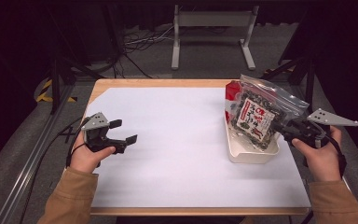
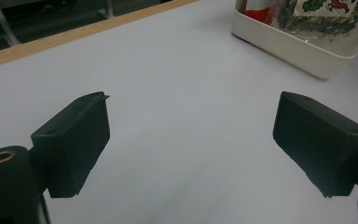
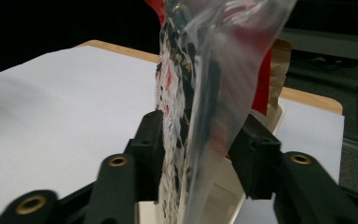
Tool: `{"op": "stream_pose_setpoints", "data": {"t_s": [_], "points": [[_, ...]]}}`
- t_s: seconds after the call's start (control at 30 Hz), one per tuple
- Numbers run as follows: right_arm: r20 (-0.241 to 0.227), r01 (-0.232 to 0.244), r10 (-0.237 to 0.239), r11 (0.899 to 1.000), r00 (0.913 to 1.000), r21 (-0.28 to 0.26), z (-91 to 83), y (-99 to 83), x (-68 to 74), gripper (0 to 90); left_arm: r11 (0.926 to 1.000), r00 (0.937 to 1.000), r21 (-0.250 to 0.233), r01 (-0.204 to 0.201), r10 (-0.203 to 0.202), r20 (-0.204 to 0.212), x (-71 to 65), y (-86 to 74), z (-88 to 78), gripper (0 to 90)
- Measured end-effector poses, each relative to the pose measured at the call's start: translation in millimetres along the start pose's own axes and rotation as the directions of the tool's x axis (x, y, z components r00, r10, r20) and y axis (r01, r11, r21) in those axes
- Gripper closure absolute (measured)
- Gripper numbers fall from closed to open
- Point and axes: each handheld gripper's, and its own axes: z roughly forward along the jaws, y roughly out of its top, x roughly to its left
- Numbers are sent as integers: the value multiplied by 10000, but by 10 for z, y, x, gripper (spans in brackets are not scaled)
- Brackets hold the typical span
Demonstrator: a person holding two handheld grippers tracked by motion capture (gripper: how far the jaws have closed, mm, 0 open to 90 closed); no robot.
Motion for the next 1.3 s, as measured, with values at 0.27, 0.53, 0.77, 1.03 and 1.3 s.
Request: {"op": "stream_pose_setpoints", "data": {"t_s": [0.27, 0.53, 0.77, 1.03, 1.3], "points": [[197, 106, -99, 9993, 9998, -356, -113, -15, 33, 405, 9999, 10000, 101, 24, -23, -87, -50, -51, -95, 112], [488, 234, -230, 9997, 9985, -76, -391, -46, 190, 371, 9998, 9999, -131, -120, 119, -103, -147, -71, -244, 111], [344, 481, -475, 9987, 9983, -162, -574, -76, 414, 373, 9998, 9999, -98, -160, 159, -53, -198, -167, -329, 110], [-273, 968, -973, 9951, 9949, -219, -513, -63, 653, 373, 9997, 9997, -98, -216, 217, 98, -239, -265, -369, 109], [-1036, 1085, -1104, 9938, 9885, -239, -251, -115, 838, 368, 9997, 9991, -83, -215, 218, 357, -238, -363, -362, 99]]}}
